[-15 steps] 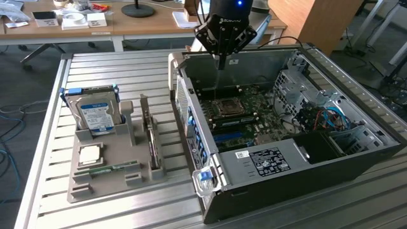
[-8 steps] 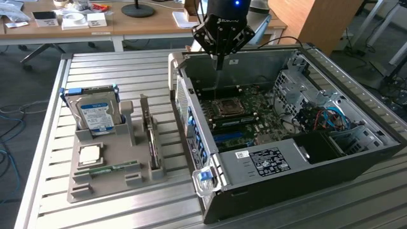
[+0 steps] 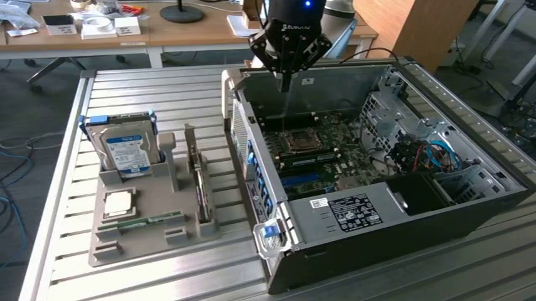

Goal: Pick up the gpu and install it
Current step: 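Reach for the gpu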

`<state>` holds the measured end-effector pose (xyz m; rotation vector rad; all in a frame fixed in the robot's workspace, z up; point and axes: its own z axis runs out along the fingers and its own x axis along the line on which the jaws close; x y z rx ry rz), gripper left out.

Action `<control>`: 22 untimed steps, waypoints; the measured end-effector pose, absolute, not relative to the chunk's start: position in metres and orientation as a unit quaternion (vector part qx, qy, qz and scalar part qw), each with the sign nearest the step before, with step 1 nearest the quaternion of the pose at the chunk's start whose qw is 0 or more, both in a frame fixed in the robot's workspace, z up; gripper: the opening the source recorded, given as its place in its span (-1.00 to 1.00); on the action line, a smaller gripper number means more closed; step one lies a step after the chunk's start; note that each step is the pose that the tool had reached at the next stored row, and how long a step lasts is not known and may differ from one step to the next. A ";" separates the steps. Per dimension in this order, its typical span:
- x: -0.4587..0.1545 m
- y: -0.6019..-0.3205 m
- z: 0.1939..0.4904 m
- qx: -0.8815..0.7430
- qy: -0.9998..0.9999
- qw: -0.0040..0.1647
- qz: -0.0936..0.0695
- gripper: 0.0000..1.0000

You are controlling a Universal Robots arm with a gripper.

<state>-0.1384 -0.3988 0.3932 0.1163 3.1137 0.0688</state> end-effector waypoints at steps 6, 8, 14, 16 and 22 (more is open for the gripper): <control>-0.141 -0.399 0.393 0.037 0.999 0.012 0.022 -0.79; -0.142 -0.399 0.393 0.037 0.999 0.012 0.022 -0.79; -0.144 -0.399 0.393 0.037 0.999 0.012 0.022 -0.79; -0.144 -0.399 0.393 0.037 0.999 0.012 0.022 -0.79; -0.148 -0.399 0.393 0.037 0.999 0.012 0.022 -0.79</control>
